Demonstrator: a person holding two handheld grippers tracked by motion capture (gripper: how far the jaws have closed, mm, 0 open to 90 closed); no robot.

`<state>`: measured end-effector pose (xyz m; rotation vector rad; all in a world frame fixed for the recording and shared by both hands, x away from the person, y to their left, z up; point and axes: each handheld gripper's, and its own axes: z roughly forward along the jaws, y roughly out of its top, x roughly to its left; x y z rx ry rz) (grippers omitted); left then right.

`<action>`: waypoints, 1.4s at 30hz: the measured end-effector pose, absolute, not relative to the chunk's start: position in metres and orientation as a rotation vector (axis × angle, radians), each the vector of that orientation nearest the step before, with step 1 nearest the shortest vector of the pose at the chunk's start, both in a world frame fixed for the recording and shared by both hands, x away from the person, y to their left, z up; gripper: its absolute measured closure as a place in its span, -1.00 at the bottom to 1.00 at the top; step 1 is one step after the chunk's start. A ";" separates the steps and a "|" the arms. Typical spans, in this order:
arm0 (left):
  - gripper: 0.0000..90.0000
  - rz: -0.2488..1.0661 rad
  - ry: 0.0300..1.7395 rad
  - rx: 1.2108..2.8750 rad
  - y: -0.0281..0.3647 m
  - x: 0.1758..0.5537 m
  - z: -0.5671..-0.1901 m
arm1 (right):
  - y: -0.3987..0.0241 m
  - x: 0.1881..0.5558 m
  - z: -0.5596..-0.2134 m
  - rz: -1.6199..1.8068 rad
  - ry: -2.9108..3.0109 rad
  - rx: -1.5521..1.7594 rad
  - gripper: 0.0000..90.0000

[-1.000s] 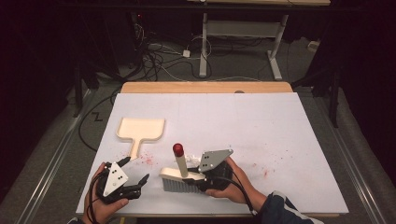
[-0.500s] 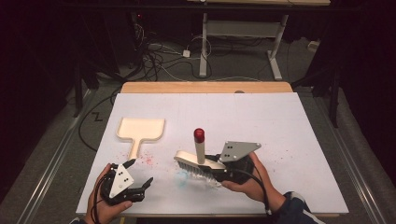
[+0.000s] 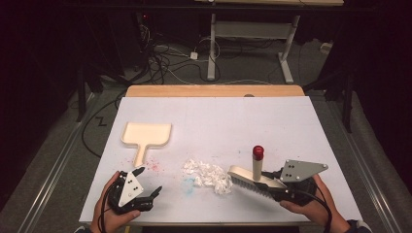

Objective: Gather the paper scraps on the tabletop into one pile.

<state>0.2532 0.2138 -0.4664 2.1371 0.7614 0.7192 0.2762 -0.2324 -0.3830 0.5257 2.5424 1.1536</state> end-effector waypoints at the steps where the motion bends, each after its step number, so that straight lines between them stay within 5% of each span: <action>1: -0.58 0.720 0.757 2.142 0.212 0.253 -0.467 | -0.235 0.275 -0.385 1.136 2.543 0.534 0.51; 22: -0.58 0.691 0.728 2.174 0.208 0.257 -0.472 | -0.149 0.304 -0.411 1.217 2.534 0.455 0.51; 34: -0.58 0.701 0.729 2.177 0.208 0.256 -0.472 | -0.188 0.288 -0.373 1.287 2.351 0.564 0.50; 42: -0.58 0.700 0.726 2.181 0.207 0.256 -0.472 | -0.190 0.306 -0.399 1.149 2.243 0.722 0.51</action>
